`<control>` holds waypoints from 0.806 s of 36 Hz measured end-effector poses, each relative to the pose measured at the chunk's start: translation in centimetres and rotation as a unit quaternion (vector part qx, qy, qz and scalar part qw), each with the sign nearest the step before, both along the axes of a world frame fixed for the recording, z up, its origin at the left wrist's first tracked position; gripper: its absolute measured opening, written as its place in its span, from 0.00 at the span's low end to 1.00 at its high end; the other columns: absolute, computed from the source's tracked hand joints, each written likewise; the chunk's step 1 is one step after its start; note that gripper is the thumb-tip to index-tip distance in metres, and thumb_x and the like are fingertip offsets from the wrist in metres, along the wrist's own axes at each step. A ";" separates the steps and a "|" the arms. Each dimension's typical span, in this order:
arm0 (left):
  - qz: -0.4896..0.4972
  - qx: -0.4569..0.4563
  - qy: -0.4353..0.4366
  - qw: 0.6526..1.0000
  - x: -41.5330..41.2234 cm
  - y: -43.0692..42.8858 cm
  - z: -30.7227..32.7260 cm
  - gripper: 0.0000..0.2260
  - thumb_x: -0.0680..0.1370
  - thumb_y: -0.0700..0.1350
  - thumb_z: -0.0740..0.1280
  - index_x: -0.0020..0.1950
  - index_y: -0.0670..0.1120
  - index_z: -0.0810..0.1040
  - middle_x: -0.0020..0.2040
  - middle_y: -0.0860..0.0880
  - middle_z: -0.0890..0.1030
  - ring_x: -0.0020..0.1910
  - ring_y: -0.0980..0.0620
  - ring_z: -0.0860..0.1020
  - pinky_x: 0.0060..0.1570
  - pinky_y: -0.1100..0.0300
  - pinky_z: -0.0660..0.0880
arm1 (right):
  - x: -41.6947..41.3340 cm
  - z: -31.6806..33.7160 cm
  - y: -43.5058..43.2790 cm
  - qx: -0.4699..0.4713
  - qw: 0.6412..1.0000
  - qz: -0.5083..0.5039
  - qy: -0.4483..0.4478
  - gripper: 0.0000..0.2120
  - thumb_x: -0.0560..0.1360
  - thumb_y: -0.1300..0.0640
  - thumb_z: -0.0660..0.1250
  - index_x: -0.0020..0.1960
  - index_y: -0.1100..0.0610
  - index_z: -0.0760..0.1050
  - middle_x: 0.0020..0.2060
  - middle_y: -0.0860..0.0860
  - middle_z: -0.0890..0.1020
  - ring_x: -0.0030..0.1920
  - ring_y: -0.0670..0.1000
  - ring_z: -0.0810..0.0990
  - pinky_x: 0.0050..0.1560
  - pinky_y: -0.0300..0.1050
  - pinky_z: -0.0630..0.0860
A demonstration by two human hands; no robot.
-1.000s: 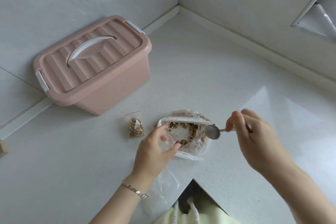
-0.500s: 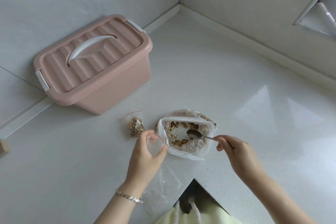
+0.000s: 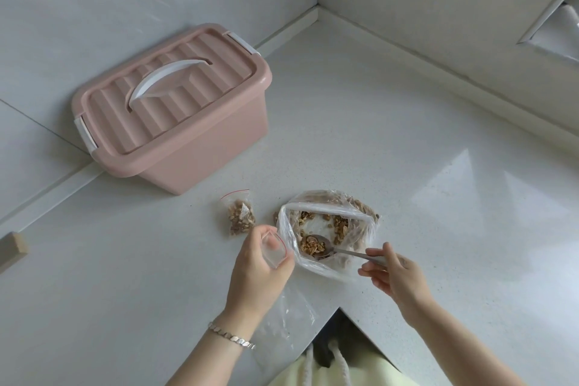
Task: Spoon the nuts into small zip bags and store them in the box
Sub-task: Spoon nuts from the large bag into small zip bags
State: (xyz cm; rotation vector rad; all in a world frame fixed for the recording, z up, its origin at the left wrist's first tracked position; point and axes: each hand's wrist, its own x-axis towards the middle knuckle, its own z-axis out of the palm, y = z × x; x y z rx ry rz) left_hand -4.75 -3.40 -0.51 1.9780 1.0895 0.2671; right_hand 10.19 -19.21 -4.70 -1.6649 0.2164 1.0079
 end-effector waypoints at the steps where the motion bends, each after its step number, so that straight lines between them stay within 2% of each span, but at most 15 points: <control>1: 0.000 0.005 -0.001 1.000 0.1 0.0 0.0 0.15 0.70 0.43 0.71 0.49 0.55 0.68 0.46 0.58 0.75 0.46 0.61 0.72 0.42 0.78 0.66 | 0.2 0.0 -0.2 0.004 1.000 -0.013 0.015 0.17 0.80 0.53 0.54 0.48 0.62 0.77 0.32 0.57 0.82 0.38 0.55 0.82 0.39 0.44 0.74; 6: -0.011 0.019 0.011 1.000 1.1 -0.2 -0.1 0.14 0.68 0.48 0.74 0.47 0.49 0.72 0.43 0.54 0.76 0.44 0.58 0.74 0.38 0.74 0.67 | 1.2 0.7 -1.3 0.024 0.998 -0.049 0.042 0.18 0.81 0.51 0.53 0.49 0.62 0.77 0.29 0.54 0.81 0.35 0.53 0.82 0.38 0.43 0.72; 11: -0.016 0.040 0.017 0.999 2.9 -0.3 0.1 0.15 0.68 0.52 0.73 0.46 0.50 0.71 0.42 0.56 0.75 0.42 0.59 0.72 0.37 0.69 0.66 | 2.5 3.3 -1.6 0.053 0.997 -0.057 -0.009 0.20 0.81 0.50 0.52 0.47 0.61 0.77 0.28 0.53 0.81 0.33 0.51 0.82 0.39 0.44 0.72; 14: -0.022 0.047 0.013 0.999 4.0 -0.4 0.1 0.16 0.69 0.53 0.73 0.49 0.50 0.71 0.42 0.57 0.75 0.41 0.59 0.72 0.35 0.72 0.65 | 2.9 5.2 -1.4 0.089 0.993 -0.067 -0.037 0.20 0.80 0.49 0.52 0.46 0.61 0.78 0.28 0.53 0.81 0.32 0.50 0.82 0.39 0.44 0.72; 18: -0.003 0.044 0.007 0.999 5.4 -0.7 0.1 0.19 0.69 0.54 0.73 0.52 0.47 0.72 0.47 0.52 0.78 0.44 0.55 0.75 0.41 0.66 0.69 | 2.3 7.1 -0.8 0.123 0.987 -0.070 -0.078 0.21 0.80 0.48 0.52 0.45 0.60 0.78 0.28 0.53 0.81 0.34 0.51 0.82 0.39 0.43 0.72; 22: 0.010 0.036 0.001 0.999 6.3 -1.0 0.2 0.19 0.69 0.55 0.72 0.52 0.46 0.71 0.46 0.50 0.78 0.45 0.53 0.76 0.41 0.65 0.71 | 1.0 8.2 -0.3 0.134 0.979 -0.064 -0.139 0.20 0.78 0.47 0.53 0.44 0.58 0.78 0.29 0.53 0.82 0.33 0.49 0.82 0.37 0.39 0.75; 25: 0.023 0.022 -0.014 0.999 6.6 -1.0 0.0 0.18 0.69 0.54 0.72 0.50 0.46 0.71 0.45 0.50 0.78 0.44 0.53 0.76 0.39 0.66 0.70 | -0.1 8.8 0.0 0.148 0.968 -0.066 -0.194 0.22 0.72 0.39 0.57 0.40 0.55 0.81 0.29 0.53 0.82 0.34 0.50 0.82 0.37 0.40 0.76; 27: 0.025 0.016 -0.024 0.999 6.7 -1.1 -0.2 0.17 0.69 0.53 0.73 0.48 0.47 0.70 0.44 0.50 0.78 0.43 0.53 0.76 0.36 0.67 0.69 | -0.7 8.8 0.0 0.152 0.958 -0.054 -0.237 0.25 0.66 0.30 0.60 0.38 0.51 0.82 0.31 0.54 0.83 0.34 0.50 0.83 0.35 0.35 0.76; 29: 0.028 0.014 -0.028 0.999 6.7 -1.1 -0.4 0.17 0.68 0.53 0.73 0.47 0.48 0.70 0.43 0.50 0.78 0.42 0.53 0.76 0.36 0.67 0.69 | -1.2 8.7 0.0 0.144 0.948 -0.035 -0.280 0.27 0.65 0.28 0.59 0.39 0.49 0.82 0.32 0.53 0.84 0.35 0.50 0.83 0.35 0.33 0.75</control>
